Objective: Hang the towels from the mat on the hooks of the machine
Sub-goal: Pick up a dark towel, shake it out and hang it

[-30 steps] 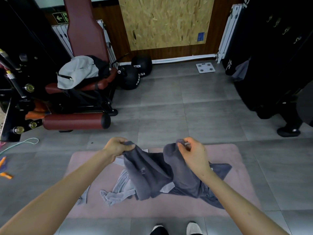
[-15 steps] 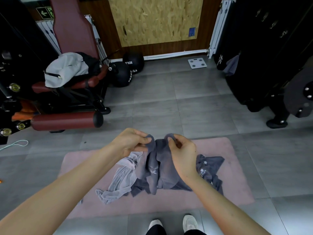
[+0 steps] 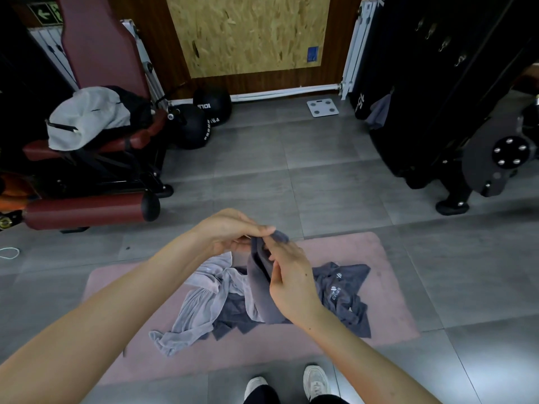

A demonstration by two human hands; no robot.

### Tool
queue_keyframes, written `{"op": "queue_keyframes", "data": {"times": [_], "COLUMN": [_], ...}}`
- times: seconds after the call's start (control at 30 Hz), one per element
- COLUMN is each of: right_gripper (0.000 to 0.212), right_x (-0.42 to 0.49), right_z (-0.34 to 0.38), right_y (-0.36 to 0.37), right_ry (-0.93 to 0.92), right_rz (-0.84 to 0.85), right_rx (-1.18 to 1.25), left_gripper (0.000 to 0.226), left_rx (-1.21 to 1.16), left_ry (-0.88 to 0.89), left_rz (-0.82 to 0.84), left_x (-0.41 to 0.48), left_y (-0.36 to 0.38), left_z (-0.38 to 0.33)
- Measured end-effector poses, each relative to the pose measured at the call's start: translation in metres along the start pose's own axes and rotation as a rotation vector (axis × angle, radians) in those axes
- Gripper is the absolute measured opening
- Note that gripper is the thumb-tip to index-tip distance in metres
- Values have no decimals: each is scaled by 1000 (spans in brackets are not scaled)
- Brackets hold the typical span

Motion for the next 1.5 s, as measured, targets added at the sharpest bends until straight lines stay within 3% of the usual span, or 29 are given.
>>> {"op": "queue_keyframes", "data": {"times": [0.17,0.37,0.47,0.6,0.83,0.9,1.0,1.07,1.2,1.27,1.37,1.47,1.5], "right_gripper": [39,47,36,22,23,14,21,19,43,32,28,9,11], "right_x": [-6,-4,2,7,16,21,30,31,24,23,20,19,23], "right_z": [-25,-39,-57,-62,-60,-66,-68,-66,-89,-86,-110,-126,-122], "right_y": [0,-1,-26,-19,-12,-19,-31,-37,-40,-49,-36,-36,-38], "right_ry": [286,378,324,154,49,61,60,32,144,-26,-101,-89,-110], "right_rz": [124,199,65,115,28,-19,-58,-32,96,67,264,359,360], "right_rx": [365,481,215,-107,-258,-218,-90,-37,11,-213,-516,-613,-608], "left_gripper": [12,6,3,18,24,23,32,43,41,36,23,22,22], "left_rx": [326,589,690,622,569,540,521,515,388,370,471,428,396], "left_ry": [140,383,441,521,708,750,808,832,861,886,900,903,893], "left_rz": [71,-26,-39,-42,-189,-206,-270,-357,-562,-678,-821,-866,-868], "left_x": [-3,-9,-17,-35,-86,-99,-112,-115,-122,-129,-137,-136,-134], "left_y": [8,8,6,-4,-39,-48,-69,-87,-129,-147,-162,-178,-184], "left_z": [-12,-36,-46,-70,-132,-145,-158,-164,-173,-179,-187,-185,-182]}}
Point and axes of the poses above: each hand's wrist, its own x-axis towards the middle knuckle, its own y-axis out of the palm, z = x × y, the point moved 10 cm from there along x, towards the middle knuckle, and after that the axes turned 5 degrees about -z, right-handed, at the moved point
